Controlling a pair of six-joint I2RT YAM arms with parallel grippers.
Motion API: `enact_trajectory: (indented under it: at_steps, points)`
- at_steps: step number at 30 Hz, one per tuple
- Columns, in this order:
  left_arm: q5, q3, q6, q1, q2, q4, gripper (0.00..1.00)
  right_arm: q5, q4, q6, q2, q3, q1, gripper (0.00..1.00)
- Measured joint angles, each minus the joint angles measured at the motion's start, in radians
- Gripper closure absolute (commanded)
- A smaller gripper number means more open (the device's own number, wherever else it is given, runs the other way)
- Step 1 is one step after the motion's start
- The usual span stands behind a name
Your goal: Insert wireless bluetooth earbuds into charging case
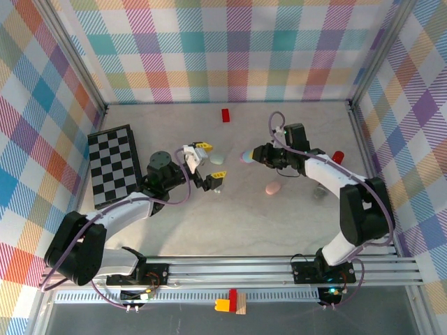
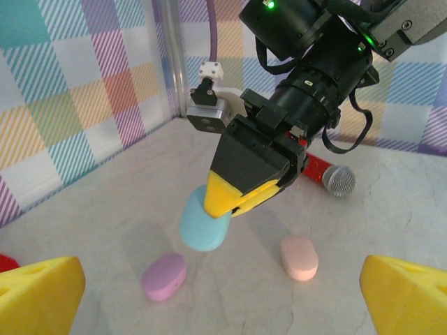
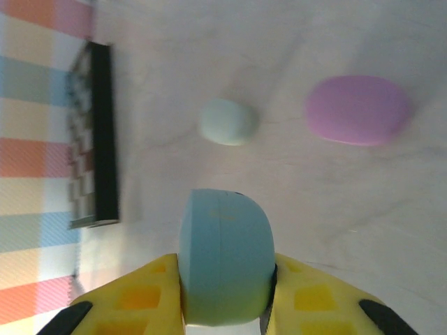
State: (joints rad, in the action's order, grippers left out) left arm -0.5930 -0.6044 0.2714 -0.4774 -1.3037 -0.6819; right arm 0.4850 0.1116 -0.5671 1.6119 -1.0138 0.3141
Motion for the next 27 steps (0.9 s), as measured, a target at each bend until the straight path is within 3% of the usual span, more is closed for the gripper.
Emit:
enact_trajectory:
  at_steps: [11, 17, 21, 27]
  points:
    - [0.100, 0.000, 0.018, 0.000, 0.000, 0.103, 0.00, -0.118, 0.114, 0.088, 0.142, 0.000, -0.032, 0.73]
    - [0.214, 0.000, -0.010, 0.006, 0.000, 0.135, 0.00, -0.222, 0.171, 0.152, 0.143, -0.017, -0.039, 0.52]
    - [0.296, 0.000, -0.085, 0.032, 0.000, 0.134, 0.00, -0.280, 0.211, 0.208, 0.118, -0.021, -0.038, 0.41]
    - [0.441, -0.001, -0.319, 0.124, 0.005, 0.180, 0.00, -0.372, 0.253, 0.359, 0.080, -0.116, 0.037, 0.33]
